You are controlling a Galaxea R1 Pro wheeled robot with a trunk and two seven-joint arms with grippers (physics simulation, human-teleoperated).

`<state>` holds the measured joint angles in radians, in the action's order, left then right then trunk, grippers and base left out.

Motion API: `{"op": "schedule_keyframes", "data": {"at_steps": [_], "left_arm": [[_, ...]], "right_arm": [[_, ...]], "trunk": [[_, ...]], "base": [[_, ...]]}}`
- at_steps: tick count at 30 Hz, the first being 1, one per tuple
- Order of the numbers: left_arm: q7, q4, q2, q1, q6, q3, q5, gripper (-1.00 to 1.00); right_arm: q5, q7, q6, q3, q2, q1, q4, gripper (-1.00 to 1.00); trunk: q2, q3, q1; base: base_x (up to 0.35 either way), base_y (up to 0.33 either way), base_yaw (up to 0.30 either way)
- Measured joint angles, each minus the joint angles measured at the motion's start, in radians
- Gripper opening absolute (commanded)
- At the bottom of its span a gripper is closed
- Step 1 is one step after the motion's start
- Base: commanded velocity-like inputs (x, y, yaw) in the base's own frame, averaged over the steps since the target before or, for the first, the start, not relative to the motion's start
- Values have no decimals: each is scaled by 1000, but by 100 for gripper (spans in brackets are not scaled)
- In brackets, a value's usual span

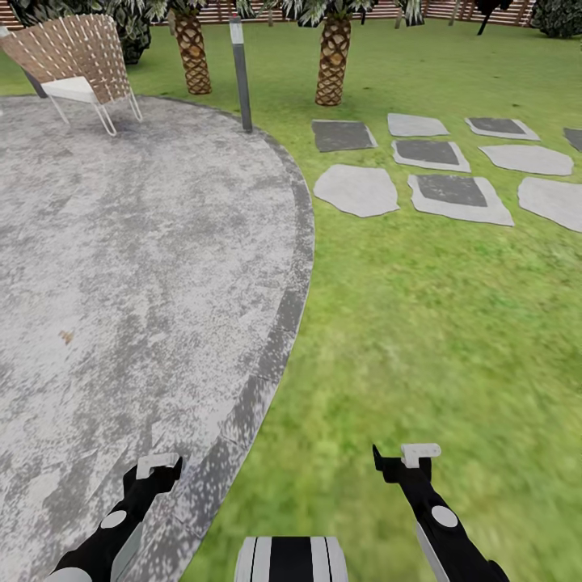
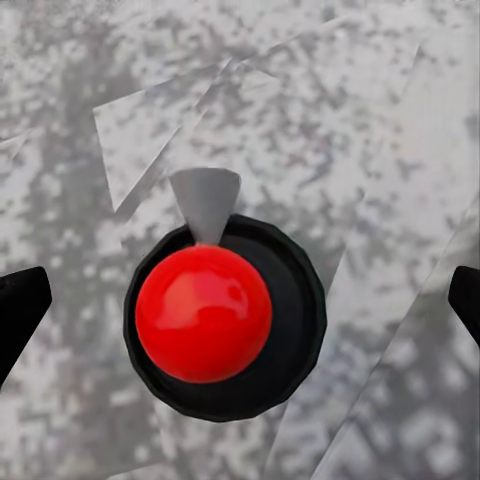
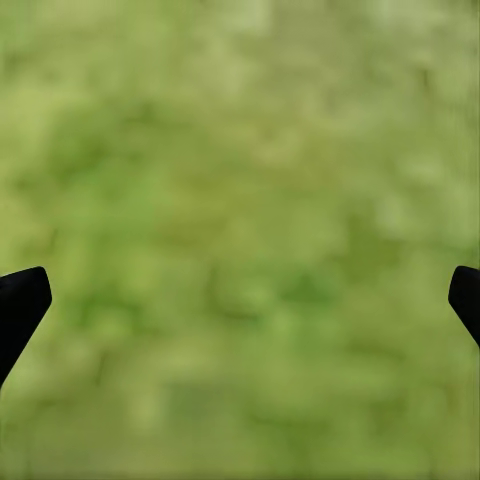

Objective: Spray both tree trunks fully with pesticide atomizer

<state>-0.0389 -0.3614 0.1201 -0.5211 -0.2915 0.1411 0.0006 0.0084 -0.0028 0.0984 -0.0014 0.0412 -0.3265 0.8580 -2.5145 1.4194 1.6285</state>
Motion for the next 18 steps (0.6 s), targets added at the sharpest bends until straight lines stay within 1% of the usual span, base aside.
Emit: {"op": "schedule_keyframes", "data": {"at_steps": [18], "left_arm": [[0,0,0,0,0,0,1,100]], "right_arm": [[0,0,0,0,0,0,-5,100]], "trunk": [[0,-1,0]], "base": [[0,0,0]]}}
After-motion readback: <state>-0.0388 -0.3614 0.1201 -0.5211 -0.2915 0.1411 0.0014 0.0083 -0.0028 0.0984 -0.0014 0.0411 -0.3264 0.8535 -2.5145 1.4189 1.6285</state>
